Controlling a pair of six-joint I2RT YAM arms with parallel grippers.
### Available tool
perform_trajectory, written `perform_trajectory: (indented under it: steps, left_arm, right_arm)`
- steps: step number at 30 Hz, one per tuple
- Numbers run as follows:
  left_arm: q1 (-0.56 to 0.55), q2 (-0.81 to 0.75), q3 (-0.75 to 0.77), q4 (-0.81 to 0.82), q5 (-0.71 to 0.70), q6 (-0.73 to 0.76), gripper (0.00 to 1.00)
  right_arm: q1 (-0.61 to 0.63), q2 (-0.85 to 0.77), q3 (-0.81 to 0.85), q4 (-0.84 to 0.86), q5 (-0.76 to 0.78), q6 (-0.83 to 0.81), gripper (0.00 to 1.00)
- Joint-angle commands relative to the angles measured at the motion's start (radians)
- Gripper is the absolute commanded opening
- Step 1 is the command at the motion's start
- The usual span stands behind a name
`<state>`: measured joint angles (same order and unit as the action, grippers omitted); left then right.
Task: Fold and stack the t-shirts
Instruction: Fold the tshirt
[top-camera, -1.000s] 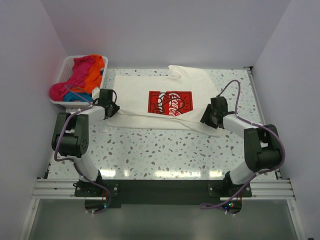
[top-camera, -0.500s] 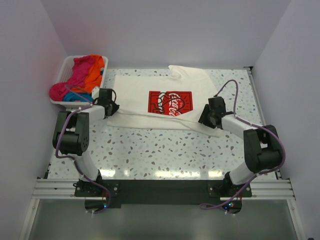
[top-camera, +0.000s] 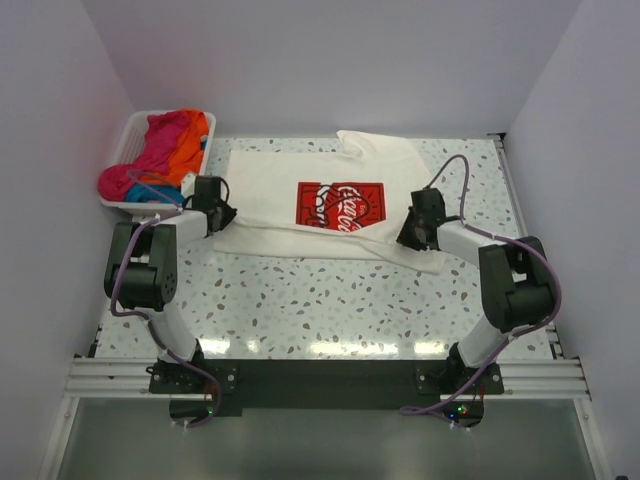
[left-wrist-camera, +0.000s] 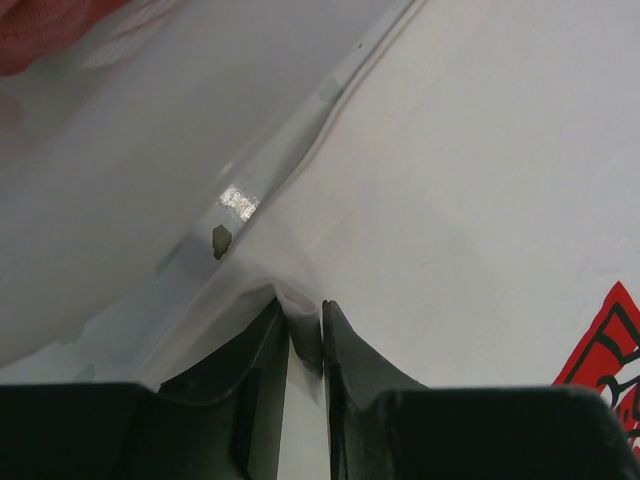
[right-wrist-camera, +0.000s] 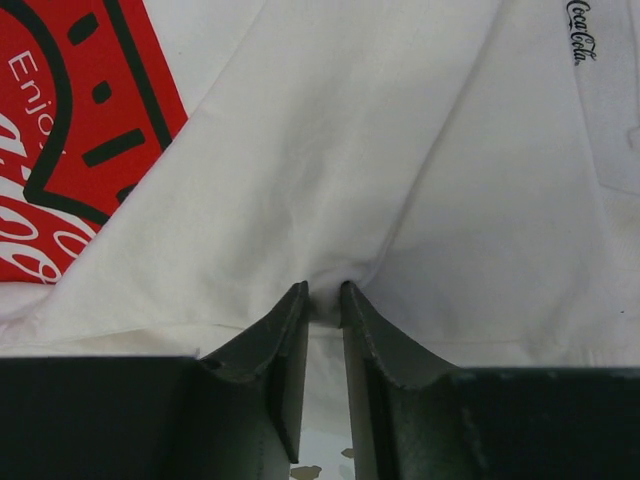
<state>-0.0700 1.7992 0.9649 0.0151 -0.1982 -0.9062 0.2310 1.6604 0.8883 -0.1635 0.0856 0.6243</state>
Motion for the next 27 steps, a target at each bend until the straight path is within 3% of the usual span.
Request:
perform_trajectory:
  steps: [1,3,7,17,27]
  left_arm:
    - [0.022,-0.006,0.008,0.075,-0.001,-0.002,0.24]
    - [0.022,-0.006,0.008,0.077,0.002,-0.002,0.24]
    - [0.022,-0.009,0.008,0.075,0.003,-0.002,0.24]
    - [0.027,-0.006,0.021,0.069,-0.004,-0.002,0.24]
    - [0.052,-0.006,0.043,0.065,0.005,0.004,0.25]
  right_arm:
    - [0.008,0.009,0.043,0.035,0.006,0.015,0.21]
    - [0.008,0.007,0.054,0.032,0.013,0.015,0.10]
    - [0.008,0.010,0.113,-0.001,0.032,0.005,0.00]
    - [0.008,0.154,0.418,-0.105,0.066,-0.058,0.00]
    - [0.010,0.312,0.613,-0.130,0.052,-0.101,0.00]
